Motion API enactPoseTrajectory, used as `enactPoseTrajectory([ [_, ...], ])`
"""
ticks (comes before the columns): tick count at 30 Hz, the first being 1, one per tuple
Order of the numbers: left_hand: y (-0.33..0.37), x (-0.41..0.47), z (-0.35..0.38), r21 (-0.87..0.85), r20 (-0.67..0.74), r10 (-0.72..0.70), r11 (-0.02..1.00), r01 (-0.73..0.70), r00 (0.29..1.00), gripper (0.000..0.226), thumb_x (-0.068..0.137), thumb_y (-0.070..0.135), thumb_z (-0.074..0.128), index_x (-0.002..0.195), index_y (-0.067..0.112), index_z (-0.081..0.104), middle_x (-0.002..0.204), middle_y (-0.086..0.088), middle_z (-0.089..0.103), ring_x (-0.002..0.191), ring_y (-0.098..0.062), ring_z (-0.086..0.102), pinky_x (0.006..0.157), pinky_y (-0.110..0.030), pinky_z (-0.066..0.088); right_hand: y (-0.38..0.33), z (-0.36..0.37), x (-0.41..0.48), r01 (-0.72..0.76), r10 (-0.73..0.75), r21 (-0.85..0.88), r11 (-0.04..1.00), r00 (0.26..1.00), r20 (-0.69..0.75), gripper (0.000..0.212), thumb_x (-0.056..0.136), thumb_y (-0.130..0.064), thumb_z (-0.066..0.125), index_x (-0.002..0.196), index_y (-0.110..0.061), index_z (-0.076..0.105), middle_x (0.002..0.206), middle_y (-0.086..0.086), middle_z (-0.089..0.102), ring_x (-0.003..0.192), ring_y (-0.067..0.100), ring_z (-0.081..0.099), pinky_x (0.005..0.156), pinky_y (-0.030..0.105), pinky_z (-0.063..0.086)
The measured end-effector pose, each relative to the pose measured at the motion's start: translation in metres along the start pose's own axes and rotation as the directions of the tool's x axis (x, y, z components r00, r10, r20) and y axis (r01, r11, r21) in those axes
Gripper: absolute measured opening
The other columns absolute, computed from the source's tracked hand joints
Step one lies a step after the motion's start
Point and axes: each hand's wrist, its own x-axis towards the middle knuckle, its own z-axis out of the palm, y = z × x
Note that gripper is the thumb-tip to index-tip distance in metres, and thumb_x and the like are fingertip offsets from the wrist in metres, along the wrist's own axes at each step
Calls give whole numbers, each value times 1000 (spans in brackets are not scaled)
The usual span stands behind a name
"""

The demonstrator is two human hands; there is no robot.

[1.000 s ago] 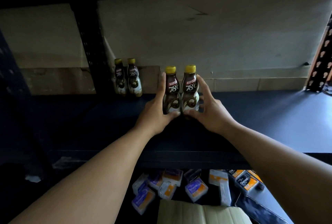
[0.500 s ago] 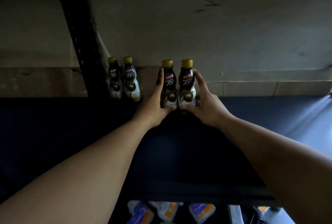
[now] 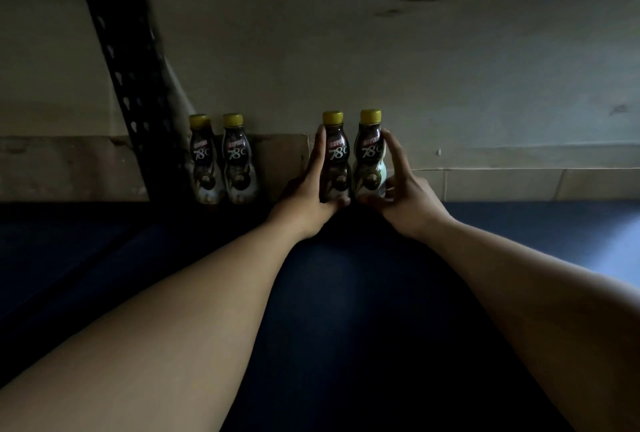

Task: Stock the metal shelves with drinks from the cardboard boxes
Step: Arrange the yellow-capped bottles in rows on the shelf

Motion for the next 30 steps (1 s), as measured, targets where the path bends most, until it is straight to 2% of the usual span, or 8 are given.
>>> enactPoseTrajectory([
  [3,-8,8,6,-61,2,10,998,-10,1000,115,91,27,74,138,72,-21,163,19,21,146,-10,27,114,-29,25,4,2,4,0,0,5,1000,1000,-15,104,91,-36,75,152,-62,-6,128,8,69,112,27,66,93,44,53],
  [6,-11,8,8,-79,-2,32,996,-32,999,112,93,27,73,141,69,-19,148,33,16,138,2,20,111,-26,22,5,4,3,-11,9,-49,999,999,-48,102,92,-41,73,149,-66,-8,130,9,69,112,33,66,93,49,53],
  [12,-12,6,5,-72,18,69,995,-68,997,118,90,21,75,143,67,-19,160,26,9,150,-4,16,123,-38,22,3,1,1,-24,23,-62,998,999,-24,105,90,-40,74,151,-61,-9,129,9,67,109,32,66,93,53,54],
  [15,-14,8,6,-83,11,54,995,-53,998,120,89,17,76,143,69,-18,167,18,12,153,-9,15,124,-41,22,5,2,3,-34,33,-56,998,999,-19,102,91,-40,74,153,-58,-6,126,5,68,105,28,67,91,49,54],
  [20,-18,12,9,-119,-8,31,992,-32,999,121,88,13,77,140,74,-13,166,19,13,151,-8,15,123,-42,22,9,3,5,-40,39,-43,998,999,-24,101,91,-40,74,152,-60,-3,130,2,69,109,27,67,90,44,53],
  [23,-18,14,9,-112,-16,26,993,-28,1000,121,87,13,78,142,73,-12,164,22,11,146,-4,15,120,-35,23,9,3,5,-39,38,-47,998,999,-16,101,92,-41,73,153,-60,-4,133,3,67,111,27,67,91,44,52],
  [25,-20,15,9,-105,-20,29,994,-31,999,121,87,13,79,143,71,-11,155,30,13,141,1,15,116,-29,21,8,3,4,-34,33,-49,998,999,-10,101,92,-39,73,154,-57,-4,132,3,67,110,26,67,90,43,51],
  [30,-21,14,9,-85,-17,36,996,-37,999,120,88,16,78,145,69,-12,146,35,12,137,4,14,112,-24,18,9,2,4,-34,33,-47,998,999,-10,104,91,-38,75,153,-58,-5,127,1,69,107,25,68,93,47,53],
])
